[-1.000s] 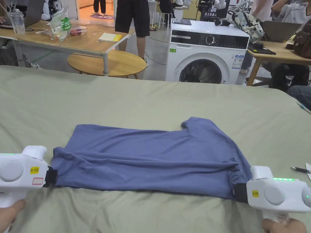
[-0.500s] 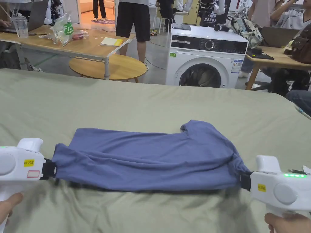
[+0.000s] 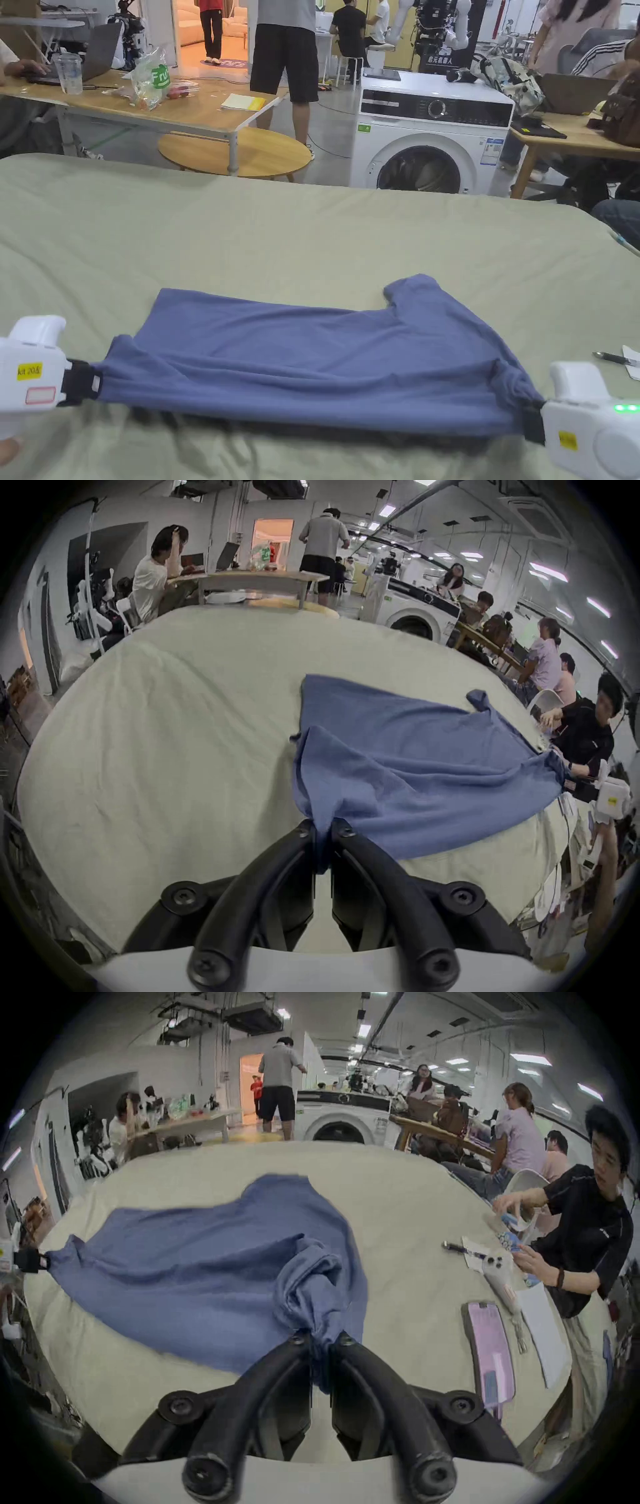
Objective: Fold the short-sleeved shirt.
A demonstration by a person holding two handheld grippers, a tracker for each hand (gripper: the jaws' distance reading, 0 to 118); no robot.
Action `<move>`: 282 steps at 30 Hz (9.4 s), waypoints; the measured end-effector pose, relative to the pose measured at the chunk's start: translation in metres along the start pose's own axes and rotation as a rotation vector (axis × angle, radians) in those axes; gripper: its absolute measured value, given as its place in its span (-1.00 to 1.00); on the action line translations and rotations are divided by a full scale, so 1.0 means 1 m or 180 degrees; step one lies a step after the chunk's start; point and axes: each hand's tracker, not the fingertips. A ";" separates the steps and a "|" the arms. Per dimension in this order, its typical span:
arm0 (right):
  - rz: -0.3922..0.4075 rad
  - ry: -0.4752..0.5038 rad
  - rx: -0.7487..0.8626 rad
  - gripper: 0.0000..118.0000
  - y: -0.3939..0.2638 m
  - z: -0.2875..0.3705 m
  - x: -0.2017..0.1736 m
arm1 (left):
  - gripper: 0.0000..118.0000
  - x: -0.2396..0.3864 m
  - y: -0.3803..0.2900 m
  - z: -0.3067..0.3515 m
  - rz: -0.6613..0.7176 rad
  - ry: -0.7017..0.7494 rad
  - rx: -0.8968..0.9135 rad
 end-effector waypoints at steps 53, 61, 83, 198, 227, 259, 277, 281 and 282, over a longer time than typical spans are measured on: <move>-0.0097 0.0196 0.1458 -1.00 0.108 -0.034 -0.123 | -0.53 0.001 0.203 -0.144 0.0047 0.0125 -0.0292; -0.0070 0.0105 0.1184 -1.00 0.102 -0.063 -0.109 | 0.01 -0.002 0.217 -0.229 -0.0144 0.0393 -0.0965; -0.0080 0.0163 -0.0246 0.32 0.194 -0.180 0.009 | -1.00 0.042 0.174 -0.139 -0.0350 0.0211 0.0229; 0.0174 0.0377 0.1901 -1.00 0.068 0.007 -0.214 | 0.07 -0.095 -0.002 -0.102 0.1799 -0.2571 -0.0661; 0.0198 0.0497 0.1907 -1.00 0.079 0.011 -0.203 | -0.97 -0.106 0.026 0.029 0.1547 -0.1238 -0.0084; -0.0010 0.0321 0.1702 -1.00 0.060 0.013 -0.147 | -0.16 0.137 0.025 -0.115 0.1236 -0.1689 -0.1090; -0.0040 0.0314 0.1717 -1.00 0.055 0.018 -0.135 | -0.96 0.152 0.045 -0.073 0.0493 -0.1360 -0.0741; -0.0035 0.0309 0.1712 -1.00 0.053 0.018 -0.133 | -0.98 0.153 0.025 -0.112 0.0685 -0.1720 -0.0972; -0.0033 0.0301 0.1711 -1.00 0.053 0.017 -0.133 | -0.98 0.154 0.019 -0.122 0.0792 -0.2012 -0.1021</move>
